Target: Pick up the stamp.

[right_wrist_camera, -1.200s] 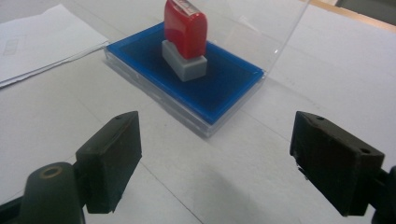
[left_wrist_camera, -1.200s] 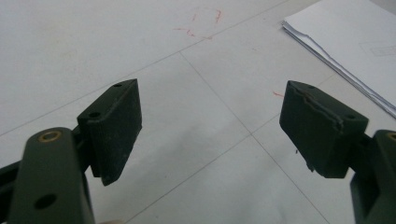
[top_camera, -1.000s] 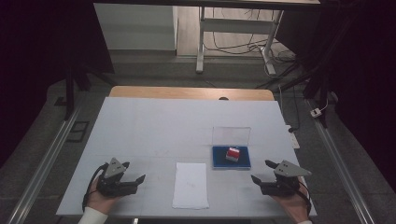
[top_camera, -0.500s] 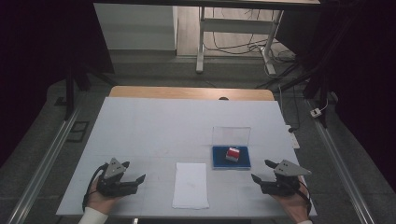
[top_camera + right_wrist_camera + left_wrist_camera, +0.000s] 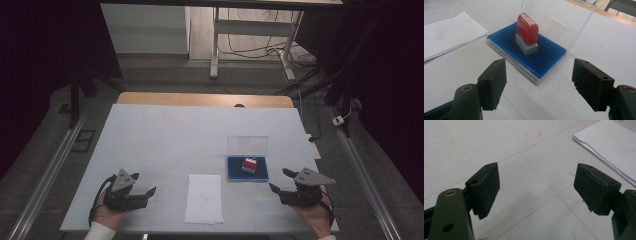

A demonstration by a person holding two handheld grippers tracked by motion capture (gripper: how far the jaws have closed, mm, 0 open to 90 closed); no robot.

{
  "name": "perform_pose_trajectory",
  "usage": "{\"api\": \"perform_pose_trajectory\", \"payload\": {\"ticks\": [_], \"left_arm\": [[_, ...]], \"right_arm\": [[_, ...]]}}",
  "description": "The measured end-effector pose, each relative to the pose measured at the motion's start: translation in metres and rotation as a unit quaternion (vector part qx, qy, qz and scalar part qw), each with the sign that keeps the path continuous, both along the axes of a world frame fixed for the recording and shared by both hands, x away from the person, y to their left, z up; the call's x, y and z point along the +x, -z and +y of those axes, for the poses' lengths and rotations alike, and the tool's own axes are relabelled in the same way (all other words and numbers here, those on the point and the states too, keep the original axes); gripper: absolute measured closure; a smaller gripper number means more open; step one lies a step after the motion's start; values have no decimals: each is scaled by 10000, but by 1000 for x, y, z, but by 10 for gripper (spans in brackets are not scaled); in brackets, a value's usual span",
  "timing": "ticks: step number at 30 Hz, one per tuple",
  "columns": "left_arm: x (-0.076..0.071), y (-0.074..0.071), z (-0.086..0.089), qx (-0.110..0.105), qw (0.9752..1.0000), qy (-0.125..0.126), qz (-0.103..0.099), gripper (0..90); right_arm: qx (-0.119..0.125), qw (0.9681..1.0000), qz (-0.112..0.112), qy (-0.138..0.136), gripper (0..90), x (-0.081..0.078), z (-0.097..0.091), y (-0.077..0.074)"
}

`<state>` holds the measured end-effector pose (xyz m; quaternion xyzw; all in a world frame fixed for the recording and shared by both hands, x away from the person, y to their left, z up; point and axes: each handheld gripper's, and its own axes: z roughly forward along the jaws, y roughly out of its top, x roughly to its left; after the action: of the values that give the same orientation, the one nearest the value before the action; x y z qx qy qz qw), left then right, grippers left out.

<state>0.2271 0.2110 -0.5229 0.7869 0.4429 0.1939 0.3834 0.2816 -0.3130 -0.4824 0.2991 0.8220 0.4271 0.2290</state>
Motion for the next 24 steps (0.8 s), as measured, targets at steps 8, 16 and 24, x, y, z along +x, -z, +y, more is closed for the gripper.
{"api": "perform_pose_trajectory", "payload": {"ticks": [8,16,24], "left_arm": [[0,0,0,18,10000,6,-14,214],[1,0,0,17,10000,-6,-1,214],[2,0,-1,30,10000,13,-2,214]], "right_arm": [[-33,9999,-2,-141,282,5,10,-16],[-165,9992,108,-339,282,18,19,-39],[-163,9983,272,-483,282,38,31,-54]]}}
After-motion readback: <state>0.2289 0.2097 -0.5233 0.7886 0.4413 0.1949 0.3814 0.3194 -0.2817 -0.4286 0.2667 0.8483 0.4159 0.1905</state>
